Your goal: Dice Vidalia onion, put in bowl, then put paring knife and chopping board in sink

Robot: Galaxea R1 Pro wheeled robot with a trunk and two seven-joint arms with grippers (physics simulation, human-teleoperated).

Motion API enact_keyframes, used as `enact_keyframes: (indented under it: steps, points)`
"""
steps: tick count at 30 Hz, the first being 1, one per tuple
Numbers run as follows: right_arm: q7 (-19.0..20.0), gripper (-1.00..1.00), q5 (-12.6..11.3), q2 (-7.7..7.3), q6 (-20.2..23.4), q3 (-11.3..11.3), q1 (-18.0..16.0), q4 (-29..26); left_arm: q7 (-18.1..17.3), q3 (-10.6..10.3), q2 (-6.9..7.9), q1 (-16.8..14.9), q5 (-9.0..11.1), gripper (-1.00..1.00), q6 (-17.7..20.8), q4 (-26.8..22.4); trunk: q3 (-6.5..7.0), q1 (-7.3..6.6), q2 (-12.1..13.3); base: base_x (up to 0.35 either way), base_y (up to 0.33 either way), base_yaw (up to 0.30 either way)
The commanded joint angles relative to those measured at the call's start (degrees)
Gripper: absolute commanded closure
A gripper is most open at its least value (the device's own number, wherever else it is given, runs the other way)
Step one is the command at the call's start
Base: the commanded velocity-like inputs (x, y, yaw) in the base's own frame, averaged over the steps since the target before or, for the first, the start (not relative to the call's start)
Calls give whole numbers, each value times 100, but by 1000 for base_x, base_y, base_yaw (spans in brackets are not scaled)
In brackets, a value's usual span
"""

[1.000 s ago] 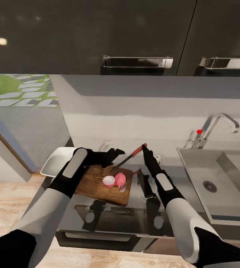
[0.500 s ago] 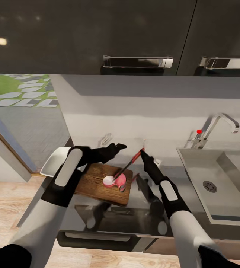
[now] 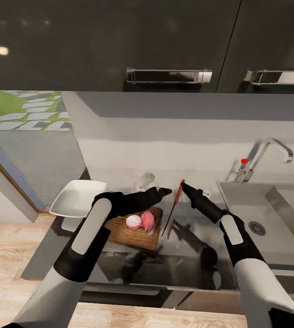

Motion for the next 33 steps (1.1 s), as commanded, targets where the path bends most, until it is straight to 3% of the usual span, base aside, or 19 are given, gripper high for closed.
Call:
enact_keyframes:
  steps: [1, 2, 8, 9, 12, 15, 22, 28, 33]
  points:
    - [11, 100, -15, -80, 151, -11, 10, -82, 60, -58, -18, -4, 59, -100, -64, 24, -11, 4, -11, 0, 0, 0]
    - [17, 100, -24, -215, 330, -15, 29, -230, 60, -143, -38, -2, 66, -100, -202, 62, -11, 4, -11, 0, 0, 0]
    - [25, 100, -21, -594, 901, -38, 270, -845, 67, -281, -59, 8, 44, -100, -509, 147, -11, 4, -11, 0, 0, 0]
    - [23, 100, -20, -775, 1144, -34, 353, -1110, 68, -291, -66, 10, 45, -100, -530, 157, -11, 4, -11, 0, 0, 0]
    - [24, 100, -27, -1106, 1493, -27, 459, -1491, 71, -308, -73, 36, 49, -100, -594, 175, -11, 4, -11, 0, 0, 0]
    - [22, 100, -25, -1286, 1675, -24, 513, -1787, 128, -317, -77, 105, 62, -100, -746, 197, -11, 4, -11, 0, 0, 0]
    - [26, 100, -13, -1375, 1690, -60, 655, -2026, 248, -331, -142, 184, 203, -100, -880, 199, -11, 4, -11, 0, 0, 0]
    - [20, 100, -3, -1373, 1676, -57, 661, -2040, 617, -341, -193, 226, 765, -100, -1157, 199, -11, 4, -11, 0, 0, 0]
    - [11, 100, 9, -1349, 1672, -39, 660, -2042, 812, -346, -199, 249, 1080, -100, -1268, 199, -11, 4, -11, 0, 0, 0]
